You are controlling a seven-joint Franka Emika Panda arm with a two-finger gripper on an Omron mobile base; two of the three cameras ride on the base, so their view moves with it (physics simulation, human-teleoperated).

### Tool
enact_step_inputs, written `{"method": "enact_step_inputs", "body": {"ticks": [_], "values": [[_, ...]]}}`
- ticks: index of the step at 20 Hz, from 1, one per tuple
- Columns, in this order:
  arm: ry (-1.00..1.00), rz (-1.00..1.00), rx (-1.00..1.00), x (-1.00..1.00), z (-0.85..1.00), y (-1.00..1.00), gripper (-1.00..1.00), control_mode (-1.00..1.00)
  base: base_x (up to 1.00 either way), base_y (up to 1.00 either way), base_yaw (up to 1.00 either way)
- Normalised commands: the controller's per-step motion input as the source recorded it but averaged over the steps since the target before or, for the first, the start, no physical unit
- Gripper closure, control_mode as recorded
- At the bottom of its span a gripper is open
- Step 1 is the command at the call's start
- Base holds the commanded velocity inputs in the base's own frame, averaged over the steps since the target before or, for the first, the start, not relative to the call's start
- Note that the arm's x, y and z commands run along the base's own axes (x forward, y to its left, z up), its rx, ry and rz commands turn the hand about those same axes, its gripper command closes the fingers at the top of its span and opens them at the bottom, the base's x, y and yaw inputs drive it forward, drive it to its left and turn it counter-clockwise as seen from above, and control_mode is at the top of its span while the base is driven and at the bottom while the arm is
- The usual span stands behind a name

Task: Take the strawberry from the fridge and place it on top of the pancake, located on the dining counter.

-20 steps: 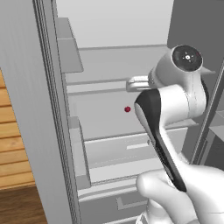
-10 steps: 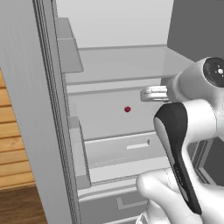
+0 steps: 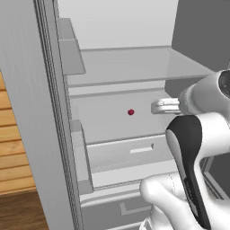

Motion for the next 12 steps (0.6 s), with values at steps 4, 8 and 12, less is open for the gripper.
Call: {"method": "enact_step_inputs", "body": {"ticks": [4, 8, 12], "values": [[0.0, 0.0, 0.0, -0.24, -0.15, -0.02, 1.0, 1.0, -0.36, 0.0, 0.0], [0.0, 0.0, 0.0, 0.0, 0.0, 0.0, 1.0, 1.0, -0.76, 0.02, -0.04], [0.0, 0.0, 0.0, 0.0, 0.0, 0.0, 1.0, 1.0, -0.22, 0.29, -0.29]]}}
